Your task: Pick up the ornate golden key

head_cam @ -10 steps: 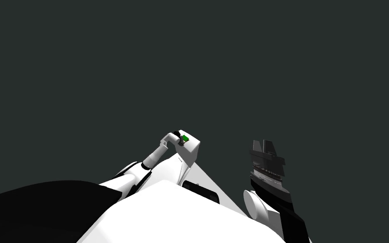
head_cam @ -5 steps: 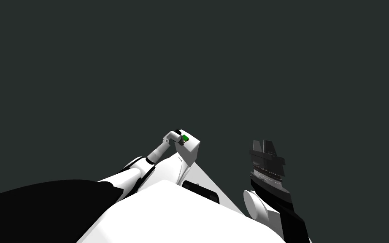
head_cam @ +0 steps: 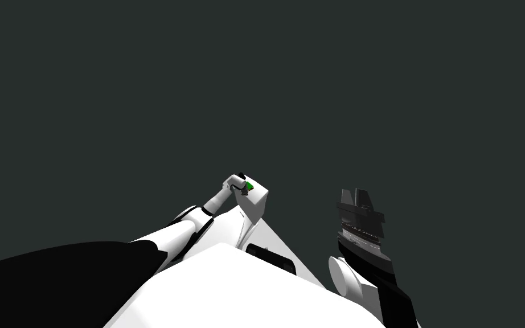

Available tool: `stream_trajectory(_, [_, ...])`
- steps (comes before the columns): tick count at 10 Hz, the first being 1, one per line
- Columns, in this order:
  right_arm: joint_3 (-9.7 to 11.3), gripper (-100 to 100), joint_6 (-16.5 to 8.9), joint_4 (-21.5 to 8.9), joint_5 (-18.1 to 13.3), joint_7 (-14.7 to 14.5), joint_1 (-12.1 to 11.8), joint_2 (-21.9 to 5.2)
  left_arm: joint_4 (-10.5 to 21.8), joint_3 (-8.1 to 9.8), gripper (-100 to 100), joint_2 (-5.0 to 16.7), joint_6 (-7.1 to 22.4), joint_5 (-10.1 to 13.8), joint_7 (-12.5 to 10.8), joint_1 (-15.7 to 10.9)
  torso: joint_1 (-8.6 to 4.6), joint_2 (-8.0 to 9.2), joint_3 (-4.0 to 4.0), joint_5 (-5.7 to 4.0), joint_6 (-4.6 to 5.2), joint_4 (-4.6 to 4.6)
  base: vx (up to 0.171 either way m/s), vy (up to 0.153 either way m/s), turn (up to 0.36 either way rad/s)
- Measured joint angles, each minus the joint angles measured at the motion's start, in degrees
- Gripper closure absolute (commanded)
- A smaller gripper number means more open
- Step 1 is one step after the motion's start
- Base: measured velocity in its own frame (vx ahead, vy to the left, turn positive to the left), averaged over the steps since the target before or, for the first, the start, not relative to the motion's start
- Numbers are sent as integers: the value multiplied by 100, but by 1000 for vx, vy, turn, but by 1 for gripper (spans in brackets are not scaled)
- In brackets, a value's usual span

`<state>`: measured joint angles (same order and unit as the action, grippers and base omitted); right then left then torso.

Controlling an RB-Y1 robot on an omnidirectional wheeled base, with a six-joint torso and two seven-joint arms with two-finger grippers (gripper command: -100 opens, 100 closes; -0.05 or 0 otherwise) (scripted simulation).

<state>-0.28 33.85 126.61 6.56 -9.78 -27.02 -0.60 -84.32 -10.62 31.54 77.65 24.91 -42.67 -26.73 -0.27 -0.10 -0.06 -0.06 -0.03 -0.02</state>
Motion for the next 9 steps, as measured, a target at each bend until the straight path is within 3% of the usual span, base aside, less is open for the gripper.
stream_trajectory(9, [0,0,0,0,0,0,0,0,1379,-124,-100,-44,408,209,322,-924,15,6,3,4,-1,1,-1,-27,40])
